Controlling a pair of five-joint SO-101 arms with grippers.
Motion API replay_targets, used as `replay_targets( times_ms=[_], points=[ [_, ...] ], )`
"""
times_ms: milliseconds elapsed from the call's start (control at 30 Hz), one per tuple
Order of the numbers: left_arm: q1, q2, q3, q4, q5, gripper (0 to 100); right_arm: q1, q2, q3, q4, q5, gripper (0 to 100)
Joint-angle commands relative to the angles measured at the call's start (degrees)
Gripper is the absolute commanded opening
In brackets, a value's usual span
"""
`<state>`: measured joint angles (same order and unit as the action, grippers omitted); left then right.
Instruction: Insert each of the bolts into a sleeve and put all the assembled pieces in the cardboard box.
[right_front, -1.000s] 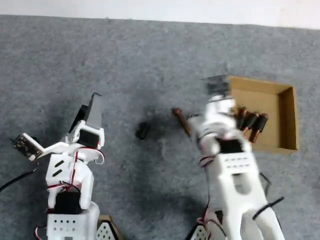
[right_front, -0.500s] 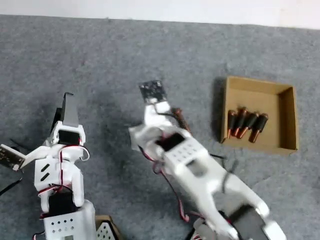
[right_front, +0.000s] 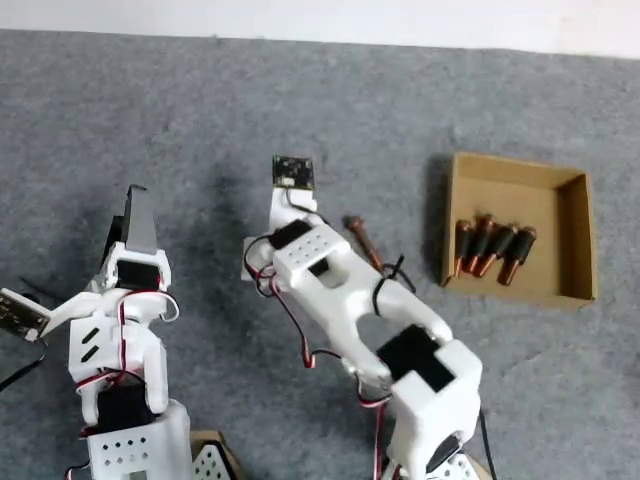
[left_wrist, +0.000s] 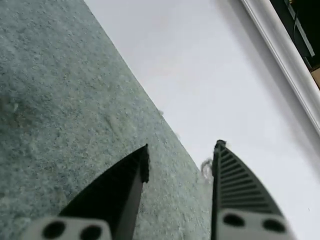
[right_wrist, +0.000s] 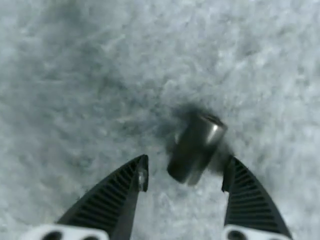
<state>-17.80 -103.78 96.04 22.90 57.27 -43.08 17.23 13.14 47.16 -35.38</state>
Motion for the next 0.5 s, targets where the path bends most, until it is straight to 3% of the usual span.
replay_targets(
  times_ms=[0, 333, 467],
  points=[
    [-0.4, -0.8, -0.3, -1.1, 0.6, 20, 2.2, 2.6, -3.8, 0.4, -0.7, 21.2],
    [-0.3, -0.7, -0.3, -1.1, 0.6, 20, 7.0, 5.1, -5.8, 0.5, -0.7, 21.1],
    [-0.3, -0.7, -0.2, -1.1, 0.6, 20, 7.0, 5.1, -5.8, 0.5, -0.3, 10.4]
  ],
)
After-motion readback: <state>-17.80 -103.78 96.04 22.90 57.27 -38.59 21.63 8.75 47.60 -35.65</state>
